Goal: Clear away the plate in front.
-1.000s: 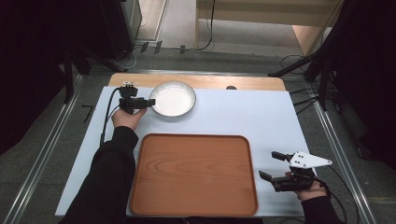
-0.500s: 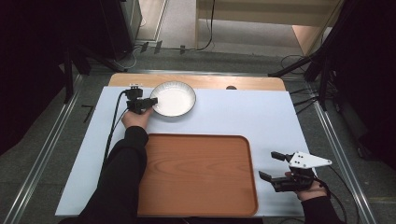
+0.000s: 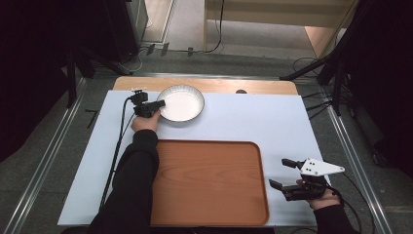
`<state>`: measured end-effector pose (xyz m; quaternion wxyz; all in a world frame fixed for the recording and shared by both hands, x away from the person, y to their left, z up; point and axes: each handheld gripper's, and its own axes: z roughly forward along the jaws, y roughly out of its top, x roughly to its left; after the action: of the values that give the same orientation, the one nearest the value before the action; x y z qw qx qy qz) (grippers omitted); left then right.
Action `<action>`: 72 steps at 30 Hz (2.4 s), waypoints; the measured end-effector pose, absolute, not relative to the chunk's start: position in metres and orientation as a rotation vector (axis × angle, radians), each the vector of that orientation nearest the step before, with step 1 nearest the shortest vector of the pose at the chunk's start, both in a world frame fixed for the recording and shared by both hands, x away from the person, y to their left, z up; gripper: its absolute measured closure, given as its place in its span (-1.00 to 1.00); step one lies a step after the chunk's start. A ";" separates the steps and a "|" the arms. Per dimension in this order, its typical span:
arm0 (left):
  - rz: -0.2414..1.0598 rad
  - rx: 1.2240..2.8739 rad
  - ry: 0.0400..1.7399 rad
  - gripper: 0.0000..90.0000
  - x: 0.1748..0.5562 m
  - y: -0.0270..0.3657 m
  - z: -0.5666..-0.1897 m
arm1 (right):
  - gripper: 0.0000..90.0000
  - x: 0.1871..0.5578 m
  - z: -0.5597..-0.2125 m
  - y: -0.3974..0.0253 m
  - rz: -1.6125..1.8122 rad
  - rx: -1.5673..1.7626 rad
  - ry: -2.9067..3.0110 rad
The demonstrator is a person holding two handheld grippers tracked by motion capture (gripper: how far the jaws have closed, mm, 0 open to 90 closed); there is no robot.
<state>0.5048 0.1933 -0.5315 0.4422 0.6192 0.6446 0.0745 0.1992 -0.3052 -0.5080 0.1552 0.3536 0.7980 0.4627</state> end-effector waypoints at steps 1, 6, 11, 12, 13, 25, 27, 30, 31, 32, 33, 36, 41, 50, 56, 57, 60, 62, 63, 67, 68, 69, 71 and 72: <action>0.173 1.528 1.608 0.74 0.505 0.194 -0.531 | -0.70 0.199 -0.508 -0.305 1.324 1.013 2.288; 0.091 1.452 1.630 0.84 0.506 0.201 -0.532 | -0.70 0.200 -0.508 -0.304 1.321 1.008 2.291; 0.044 1.384 1.637 0.88 0.506 0.202 -0.531 | -0.70 0.199 -0.508 -0.304 1.321 1.011 2.292; 0.039 1.375 1.624 0.89 0.505 0.202 -0.530 | -0.70 0.199 -0.508 -0.304 1.320 1.010 2.291; 0.038 1.362 1.622 0.90 0.505 0.200 -0.529 | -0.70 0.199 -0.508 -0.305 1.318 1.008 2.294; -0.069 1.336 1.641 0.87 0.502 0.213 -0.525 | -0.70 0.198 -0.508 -0.305 1.320 1.011 2.293; -0.093 1.335 1.629 0.87 0.501 0.216 -0.522 | -0.70 0.198 -0.508 -0.305 1.318 1.004 2.297; -0.113 1.352 1.604 0.87 0.498 0.217 -0.514 | -0.70 0.199 -0.508 -0.305 1.319 1.006 2.297; -0.123 1.354 1.601 0.87 0.497 0.218 -0.511 | -0.69 0.199 -0.508 -0.305 1.316 1.003 2.300; -0.123 1.354 1.601 0.87 0.497 0.218 -0.511 | -0.69 0.199 -0.508 -0.305 1.316 1.003 2.300; -0.127 1.377 1.585 0.87 0.495 0.219 -0.505 | -0.69 0.199 -0.508 -0.305 1.321 1.009 2.292; -0.147 1.404 1.568 0.87 0.490 0.221 -0.497 | -0.69 0.199 -0.508 -0.305 1.317 1.008 2.295; -0.173 1.430 1.540 0.87 0.483 0.223 -0.486 | -0.69 0.199 -0.508 -0.305 1.317 1.013 2.291; -0.221 1.475 1.493 0.87 0.469 0.223 -0.479 | -0.69 0.199 -0.508 -0.305 1.316 1.017 2.289; -0.262 1.495 1.461 0.87 0.457 0.219 -0.477 | -0.69 0.199 -0.508 -0.306 1.318 1.017 2.287; -0.270 1.496 1.457 0.87 0.455 0.218 -0.477 | -0.69 0.199 -0.508 -0.306 1.317 1.015 2.288; -0.283 1.505 1.446 0.87 0.449 0.218 -0.477 | -0.69 0.199 -0.508 -0.306 1.319 1.016 2.288; -0.288 1.511 1.440 0.87 0.444 0.218 -0.477 | -0.69 0.199 -0.508 -0.306 1.319 1.015 2.289; -0.289 1.520 1.433 0.87 0.442 0.218 -0.477 | -0.69 0.199 -0.508 -0.306 1.318 1.015 2.288; -0.306 1.530 1.426 0.87 0.432 0.218 -0.478 | -0.69 0.199 -0.508 -0.306 1.322 1.017 2.289; -0.313 1.531 1.420 0.87 0.429 0.218 -0.478 | -0.69 0.199 -0.508 -0.306 1.321 1.017 2.289; -0.320 1.529 1.420 0.86 0.427 0.218 -0.478 | -0.69 0.199 -0.508 -0.306 1.321 1.020 2.289; -0.329 1.530 1.413 0.87 0.421 0.218 -0.478 | -0.69 0.199 -0.508 -0.306 1.323 1.018 2.285; -0.329 1.530 1.413 0.87 0.421 0.218 -0.478 | -0.69 0.199 -0.508 -0.306 1.323 1.018 2.285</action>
<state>0.4214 0.2179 -0.4779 0.4940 0.6309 0.5827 -0.1355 0.1994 -0.3062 -0.5083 0.1554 0.3554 0.7976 0.4619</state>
